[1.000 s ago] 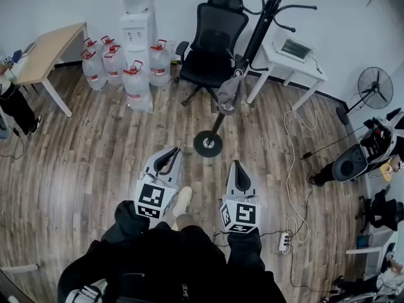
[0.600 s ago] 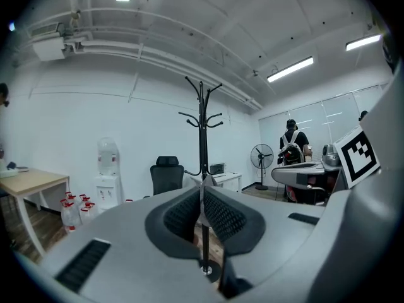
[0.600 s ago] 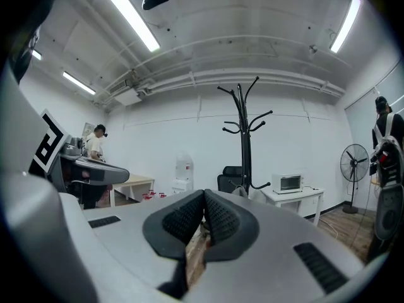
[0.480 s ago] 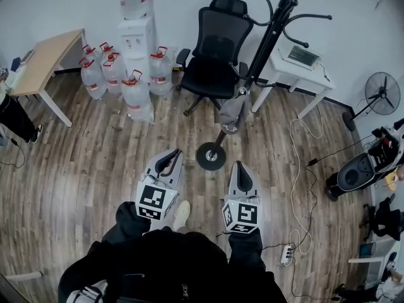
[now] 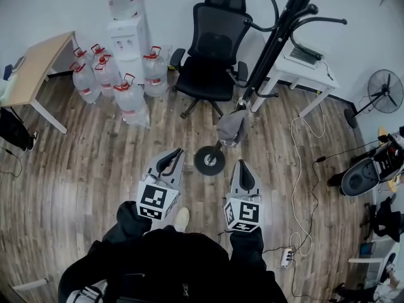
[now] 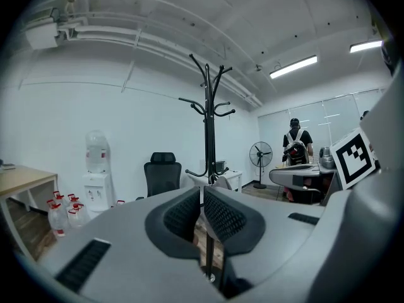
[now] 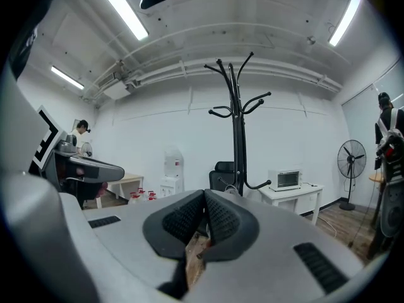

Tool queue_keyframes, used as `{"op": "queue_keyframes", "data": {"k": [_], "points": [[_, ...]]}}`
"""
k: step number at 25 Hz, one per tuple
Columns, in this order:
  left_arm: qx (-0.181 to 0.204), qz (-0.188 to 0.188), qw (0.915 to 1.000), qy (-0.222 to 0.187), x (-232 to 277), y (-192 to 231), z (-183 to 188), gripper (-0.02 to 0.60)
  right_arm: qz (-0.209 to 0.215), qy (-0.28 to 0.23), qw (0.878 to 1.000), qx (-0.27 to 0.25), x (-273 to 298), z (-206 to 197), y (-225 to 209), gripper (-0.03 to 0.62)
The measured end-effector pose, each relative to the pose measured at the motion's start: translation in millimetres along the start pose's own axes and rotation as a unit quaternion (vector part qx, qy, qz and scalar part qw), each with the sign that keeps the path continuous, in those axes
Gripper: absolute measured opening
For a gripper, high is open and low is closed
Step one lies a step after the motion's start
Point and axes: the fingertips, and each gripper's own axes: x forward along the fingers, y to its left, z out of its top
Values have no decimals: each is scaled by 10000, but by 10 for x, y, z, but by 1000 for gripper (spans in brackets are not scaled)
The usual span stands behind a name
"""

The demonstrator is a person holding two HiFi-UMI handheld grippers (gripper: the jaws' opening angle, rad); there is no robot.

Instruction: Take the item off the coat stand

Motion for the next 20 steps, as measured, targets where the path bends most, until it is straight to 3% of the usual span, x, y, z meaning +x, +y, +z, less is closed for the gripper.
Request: {"op": "queue_keyframes", "data": {"k": [20], "points": [[-23,-219,9997,143,977,314,-21,37,-204,172,9996,65,831,-155,-396,15]]}}
